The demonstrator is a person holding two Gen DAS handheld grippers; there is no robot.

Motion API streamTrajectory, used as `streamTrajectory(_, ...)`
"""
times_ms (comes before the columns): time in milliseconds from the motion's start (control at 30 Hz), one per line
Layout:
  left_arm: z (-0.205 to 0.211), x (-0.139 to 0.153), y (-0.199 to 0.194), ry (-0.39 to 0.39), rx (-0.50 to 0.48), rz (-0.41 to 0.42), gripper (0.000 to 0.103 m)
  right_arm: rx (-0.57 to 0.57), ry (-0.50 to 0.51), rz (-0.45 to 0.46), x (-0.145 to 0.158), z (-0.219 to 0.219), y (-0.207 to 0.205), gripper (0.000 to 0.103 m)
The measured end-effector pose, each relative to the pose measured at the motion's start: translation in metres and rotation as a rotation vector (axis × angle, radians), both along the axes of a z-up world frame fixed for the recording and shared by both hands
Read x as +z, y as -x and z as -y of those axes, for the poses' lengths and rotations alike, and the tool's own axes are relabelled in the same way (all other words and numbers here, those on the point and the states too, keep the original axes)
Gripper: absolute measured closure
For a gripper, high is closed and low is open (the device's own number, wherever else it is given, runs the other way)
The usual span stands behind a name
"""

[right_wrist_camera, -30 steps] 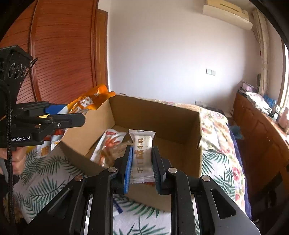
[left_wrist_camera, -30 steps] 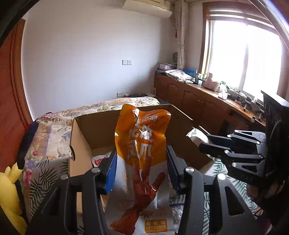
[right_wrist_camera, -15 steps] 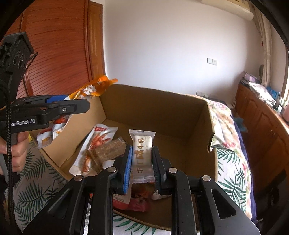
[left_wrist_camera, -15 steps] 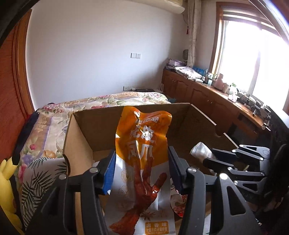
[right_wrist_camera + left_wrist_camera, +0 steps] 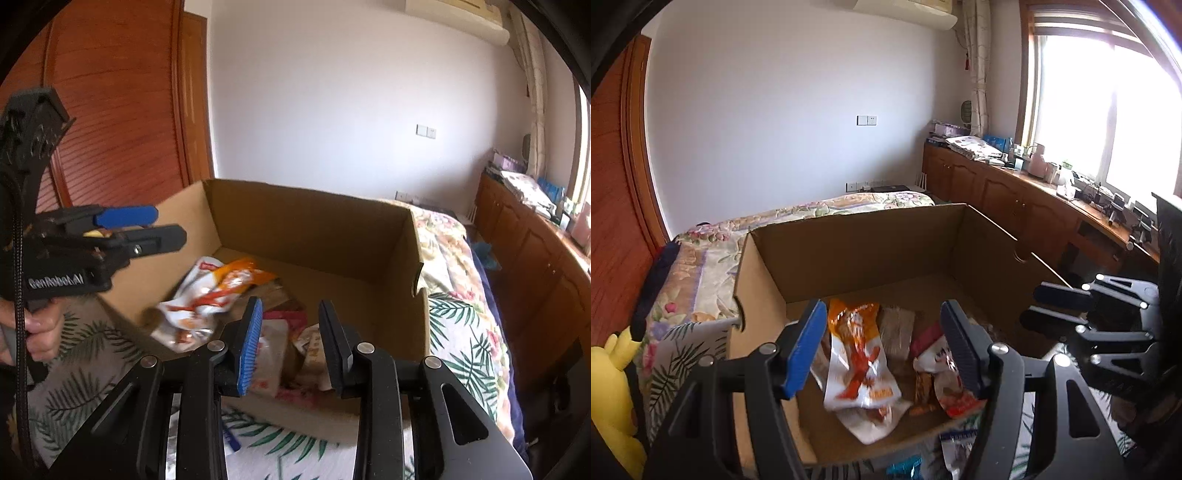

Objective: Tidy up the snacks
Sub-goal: 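Open both tools inside the box to drop the two snacks, then lower the left tool onto the blue-teal wrapped bar and grasp it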

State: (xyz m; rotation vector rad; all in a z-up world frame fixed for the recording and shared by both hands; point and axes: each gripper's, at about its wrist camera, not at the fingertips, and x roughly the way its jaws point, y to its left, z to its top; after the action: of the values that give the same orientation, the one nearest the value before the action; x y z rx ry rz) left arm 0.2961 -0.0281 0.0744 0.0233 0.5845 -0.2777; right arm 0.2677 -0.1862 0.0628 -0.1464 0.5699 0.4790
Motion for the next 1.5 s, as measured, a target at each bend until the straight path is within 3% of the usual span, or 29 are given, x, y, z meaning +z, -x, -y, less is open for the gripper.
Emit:
streamTrajectory(400,-0.010,0.011,0.074,-0.028,-0.005,0.044,0.032,0.017,-0.026,-0.018,0.000,-0.009,0.064,0.065)
streamTrajectory(533,-0.012,0.000,0.092,-0.039,0.005,0.043,0.031,0.002,-0.020,-0.056,-0.016,-0.015,0.073,0.049)
streamTrajectory(600,-0.014,-0.009,0.098,-0.038,0.012,0.038,0.031,-0.006,-0.029,-0.079,-0.024,-0.015,0.073,0.047)
streamTrajectory(1033,-0.022,-0.069,0.101,-0.032,0.031,-0.086,0.031,-0.015,-0.020,-0.180,-0.063,-0.018,0.067,0.044)
streamTrajectory(1333,-0.007,-0.102,0.085,-0.064,0.001,-0.202,0.047,-0.004,-0.011,-0.212,-0.082,-0.022,0.064,0.044)
streamTrajectory(1500,0.004,-0.110,0.078,-0.074,-0.027,-0.241,0.047,-0.004,-0.006,-0.214,-0.086,-0.026,0.061,0.044)
